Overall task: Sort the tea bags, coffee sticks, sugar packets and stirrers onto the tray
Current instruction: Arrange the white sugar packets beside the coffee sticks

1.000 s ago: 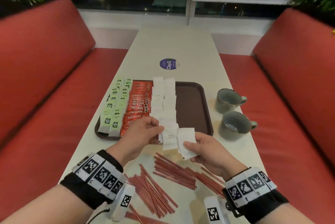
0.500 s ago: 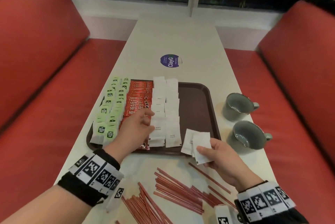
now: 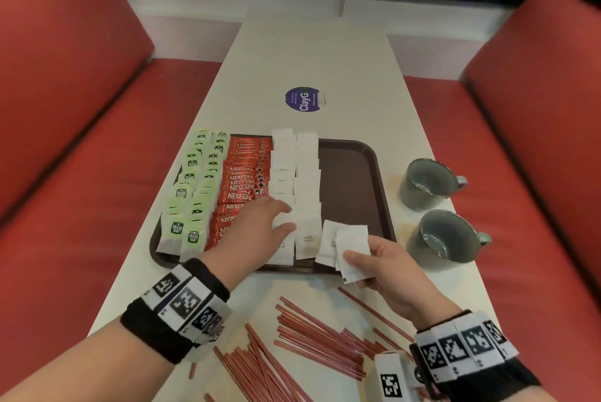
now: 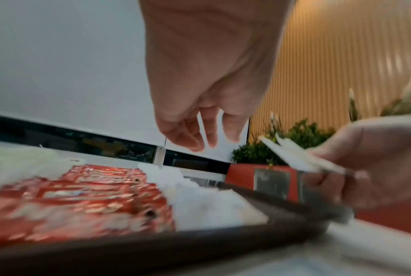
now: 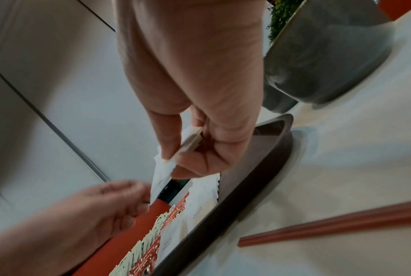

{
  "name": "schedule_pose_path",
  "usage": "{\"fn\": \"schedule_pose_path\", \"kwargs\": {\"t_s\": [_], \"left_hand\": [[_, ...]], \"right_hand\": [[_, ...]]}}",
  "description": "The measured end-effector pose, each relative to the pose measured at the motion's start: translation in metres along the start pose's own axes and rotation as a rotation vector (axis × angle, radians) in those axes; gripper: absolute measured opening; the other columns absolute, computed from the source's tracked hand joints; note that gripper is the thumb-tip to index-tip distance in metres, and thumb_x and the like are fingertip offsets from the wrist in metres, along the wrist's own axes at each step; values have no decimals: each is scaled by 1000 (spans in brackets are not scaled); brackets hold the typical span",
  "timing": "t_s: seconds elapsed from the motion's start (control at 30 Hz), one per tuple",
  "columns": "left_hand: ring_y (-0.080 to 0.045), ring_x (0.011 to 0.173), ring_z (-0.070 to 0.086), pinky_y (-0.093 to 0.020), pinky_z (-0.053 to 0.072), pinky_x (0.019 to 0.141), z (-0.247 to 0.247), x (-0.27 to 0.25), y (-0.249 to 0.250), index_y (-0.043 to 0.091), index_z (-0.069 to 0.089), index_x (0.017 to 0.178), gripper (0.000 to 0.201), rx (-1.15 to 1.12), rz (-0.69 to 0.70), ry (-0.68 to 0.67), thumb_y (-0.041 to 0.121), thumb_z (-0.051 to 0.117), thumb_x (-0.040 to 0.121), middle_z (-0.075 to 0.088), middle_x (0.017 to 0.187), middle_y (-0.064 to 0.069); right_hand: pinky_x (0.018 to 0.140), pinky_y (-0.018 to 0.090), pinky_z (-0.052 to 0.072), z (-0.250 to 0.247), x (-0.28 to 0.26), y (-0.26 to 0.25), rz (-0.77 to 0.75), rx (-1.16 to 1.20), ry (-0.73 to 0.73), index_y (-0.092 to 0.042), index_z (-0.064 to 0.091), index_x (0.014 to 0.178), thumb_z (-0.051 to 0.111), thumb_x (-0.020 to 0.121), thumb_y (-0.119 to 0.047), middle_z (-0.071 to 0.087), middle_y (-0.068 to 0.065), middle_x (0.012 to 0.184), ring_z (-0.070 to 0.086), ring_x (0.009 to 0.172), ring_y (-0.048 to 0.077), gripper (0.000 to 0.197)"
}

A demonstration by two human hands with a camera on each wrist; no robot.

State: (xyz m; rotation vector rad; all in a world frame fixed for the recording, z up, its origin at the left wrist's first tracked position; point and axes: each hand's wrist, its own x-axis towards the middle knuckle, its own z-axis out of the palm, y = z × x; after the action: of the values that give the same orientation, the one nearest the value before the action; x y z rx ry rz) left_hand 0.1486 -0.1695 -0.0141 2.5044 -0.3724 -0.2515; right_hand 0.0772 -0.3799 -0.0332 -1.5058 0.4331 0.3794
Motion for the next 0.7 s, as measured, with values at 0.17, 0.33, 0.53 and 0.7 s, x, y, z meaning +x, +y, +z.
{"fn": "schedule_pose_path", "kwargs": {"t_s": [0.17,0.33,0.53,0.7], "left_hand": [[-6,76,56,-28,51,76,-2,-7,28,29,68,96,11,-327,15,-207,23,66,87,59,81,14],[-7,66,53,-29,51,70,0,-1,24,28,62,79,18,-273,-48,-95,12,62,87,58,73,8],[-8,67,51,-21,43,60,12,12,15,23,64,85,14,-180,-92,-102,10,59,88,56,74,7],[-10,77,52,-13,36,58,25,20,11,17,67,94,12,-53,-81,-145,10,60,87,53,76,11]], "right_hand": [[54,23,45,8,-4,-3,-9,-51,-90,-8,66,105,59,90,-3,72,8,88,62,67,13,17],[58,24,47,-1,-7,1,-6,-7,30,-14,65,106,56,93,-6,73,6,99,64,76,14,18],[61,27,51,-17,-13,9,7,34,125,-11,66,104,58,91,-3,72,8,100,66,84,21,17],[61,28,51,-21,-15,14,17,33,127,-12,65,103,59,90,-3,73,7,96,68,80,20,17]]}}
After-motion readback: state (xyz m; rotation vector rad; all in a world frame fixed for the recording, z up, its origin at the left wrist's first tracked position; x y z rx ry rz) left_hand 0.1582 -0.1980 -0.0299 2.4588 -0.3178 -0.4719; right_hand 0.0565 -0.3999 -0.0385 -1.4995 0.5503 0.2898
